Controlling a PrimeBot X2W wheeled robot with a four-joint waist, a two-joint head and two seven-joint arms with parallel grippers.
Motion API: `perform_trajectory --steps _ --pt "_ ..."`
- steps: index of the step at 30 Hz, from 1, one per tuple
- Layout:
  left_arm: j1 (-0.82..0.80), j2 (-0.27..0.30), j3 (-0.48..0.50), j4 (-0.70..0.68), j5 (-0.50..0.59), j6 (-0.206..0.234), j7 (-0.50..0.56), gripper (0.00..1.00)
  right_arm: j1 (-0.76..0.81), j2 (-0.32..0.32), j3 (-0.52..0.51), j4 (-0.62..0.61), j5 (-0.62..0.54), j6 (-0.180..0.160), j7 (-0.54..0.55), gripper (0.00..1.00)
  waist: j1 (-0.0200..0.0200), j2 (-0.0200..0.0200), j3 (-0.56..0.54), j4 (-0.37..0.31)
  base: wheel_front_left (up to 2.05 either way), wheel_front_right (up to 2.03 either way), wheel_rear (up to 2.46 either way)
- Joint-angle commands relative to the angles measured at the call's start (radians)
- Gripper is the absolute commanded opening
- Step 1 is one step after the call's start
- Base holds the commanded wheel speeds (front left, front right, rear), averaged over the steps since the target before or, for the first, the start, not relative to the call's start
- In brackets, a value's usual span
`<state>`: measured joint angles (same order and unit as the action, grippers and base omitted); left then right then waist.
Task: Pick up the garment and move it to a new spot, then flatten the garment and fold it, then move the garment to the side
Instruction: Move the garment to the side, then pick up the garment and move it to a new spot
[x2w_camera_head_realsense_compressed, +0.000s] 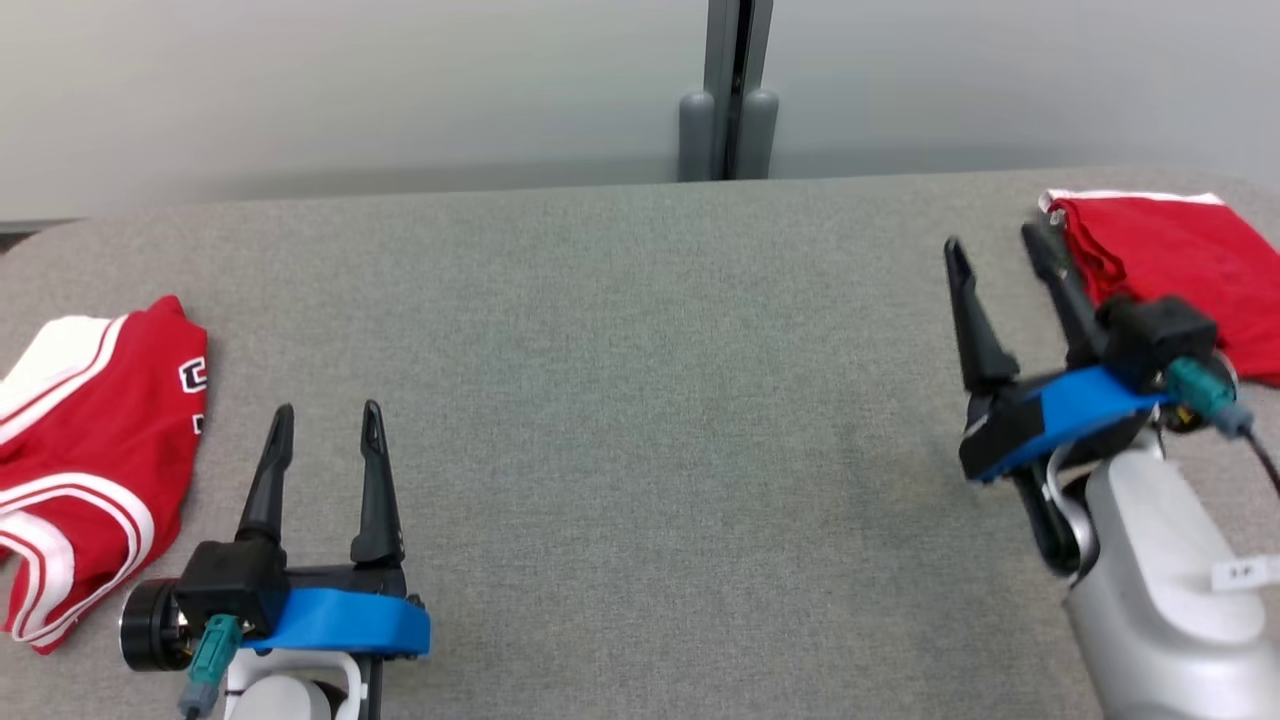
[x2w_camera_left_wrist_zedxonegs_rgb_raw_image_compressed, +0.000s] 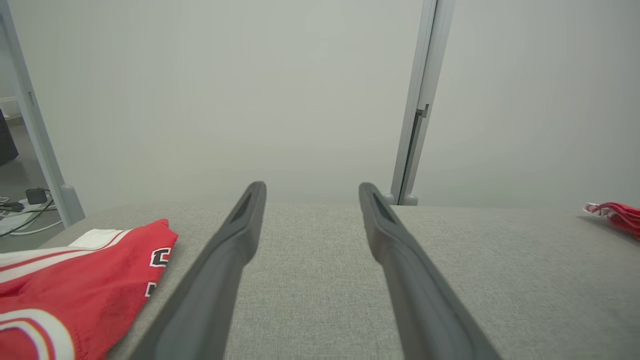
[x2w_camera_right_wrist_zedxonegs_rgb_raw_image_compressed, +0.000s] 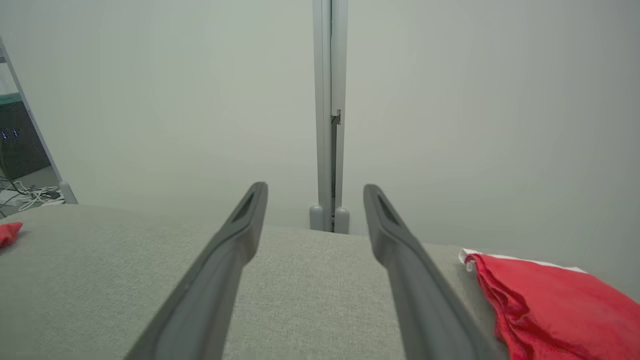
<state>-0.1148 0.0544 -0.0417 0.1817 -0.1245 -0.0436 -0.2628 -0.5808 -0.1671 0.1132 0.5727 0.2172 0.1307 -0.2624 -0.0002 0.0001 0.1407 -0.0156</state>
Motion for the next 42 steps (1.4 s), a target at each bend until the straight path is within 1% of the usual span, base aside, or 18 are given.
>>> perform_trajectory --steps 1,4,9,12,19,23,29,42 --pt "0.015 -0.002 0.003 0.004 -0.007 0.005 -0.003 1.0 0.053 0.006 0.002 -0.029 0.002 0.0 -0.003 1.0 0.0002 -0.0001 -0.022 -0.006 0.0 0.0 0.0" --pt "0.037 -0.002 0.006 0.009 -0.008 0.006 -0.003 1.0 0.128 0.02 0.001 -0.074 0.002 0.0 -0.003 1.0 0.0002 -0.0001 -0.048 -0.008 0.0 0.0 0.0" --pt "0.063 -0.002 0.005 0.015 -0.008 0.002 -0.003 1.0 0.25 0.05 -0.039 -0.149 0.008 0.0 -0.003 1.0 0.0002 -0.0001 -0.08 -0.003 0.0 0.0 0.0" --pt "0.071 -0.003 0.006 0.014 -0.011 0.002 -0.003 1.0 0.317 0.064 -0.062 -0.208 -0.021 0.0 -0.002 1.0 0.0002 -0.0001 -0.088 0.001 0.0 0.0 0.0" --pt "0.082 -0.003 0.006 0.013 -0.012 0.001 -0.003 1.0 0.442 0.103 -0.116 -0.349 -0.049 0.0 0.044 1.0 0.0002 -0.0001 -0.091 0.016 0.0 0.0 0.0" --pt "0.088 -0.003 0.006 0.012 -0.009 0.006 -0.003 1.0 0.492 0.113 -0.137 -0.413 -0.059 0.0 0.07 1.0 0.0002 -0.0001 -0.094 0.023 0.0 0.0 0.0" --pt "0.092 -0.003 0.009 0.008 -0.005 0.01 -0.003 1.0 0.532 0.117 -0.157 -0.457 -0.061 0.0 0.094 1.0 0.0002 -0.0001 -0.095 0.031 0.0 0.0 0.0" --pt "0.068 -0.004 0.009 0.009 0.001 0.011 -0.003 1.0 0.548 0.117 -0.169 -0.472 -0.048 0.0 0.107 1.0 0.0002 -0.0001 -0.084 0.055 0.0 0.0 0.0"
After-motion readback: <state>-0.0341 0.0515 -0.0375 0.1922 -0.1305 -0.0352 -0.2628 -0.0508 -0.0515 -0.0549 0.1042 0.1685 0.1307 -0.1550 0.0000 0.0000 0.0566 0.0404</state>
